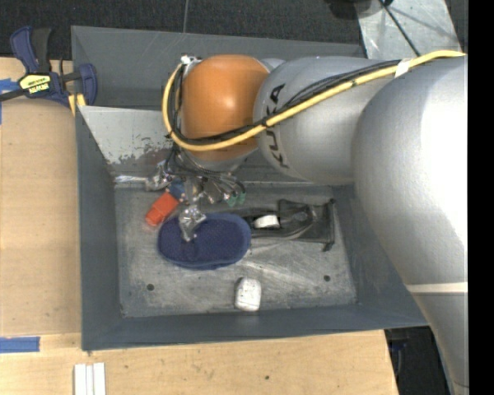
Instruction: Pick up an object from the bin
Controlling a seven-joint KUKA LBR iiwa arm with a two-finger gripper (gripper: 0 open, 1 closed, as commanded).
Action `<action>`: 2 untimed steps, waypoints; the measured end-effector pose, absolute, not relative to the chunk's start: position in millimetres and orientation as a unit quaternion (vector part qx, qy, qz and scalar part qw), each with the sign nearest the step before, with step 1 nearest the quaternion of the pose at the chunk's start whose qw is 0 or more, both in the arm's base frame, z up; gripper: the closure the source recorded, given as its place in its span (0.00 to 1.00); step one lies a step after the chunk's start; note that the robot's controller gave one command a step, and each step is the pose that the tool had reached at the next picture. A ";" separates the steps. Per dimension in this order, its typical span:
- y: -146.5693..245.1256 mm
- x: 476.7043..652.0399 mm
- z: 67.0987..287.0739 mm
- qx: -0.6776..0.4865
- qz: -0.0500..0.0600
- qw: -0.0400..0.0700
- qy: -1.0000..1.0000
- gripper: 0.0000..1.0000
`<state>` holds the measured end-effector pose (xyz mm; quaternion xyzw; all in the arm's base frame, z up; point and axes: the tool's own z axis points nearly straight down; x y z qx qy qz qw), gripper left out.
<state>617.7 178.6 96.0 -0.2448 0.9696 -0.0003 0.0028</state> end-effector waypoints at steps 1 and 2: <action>179.9 619.6 98.0 -0.243 0.002 0.009 0.970 1.00; 185.8 598.1 228.2 -0.239 0.000 0.006 0.971 1.00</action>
Offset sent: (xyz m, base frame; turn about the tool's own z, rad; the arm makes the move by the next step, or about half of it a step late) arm 0.0000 0.0000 0.0000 0.0000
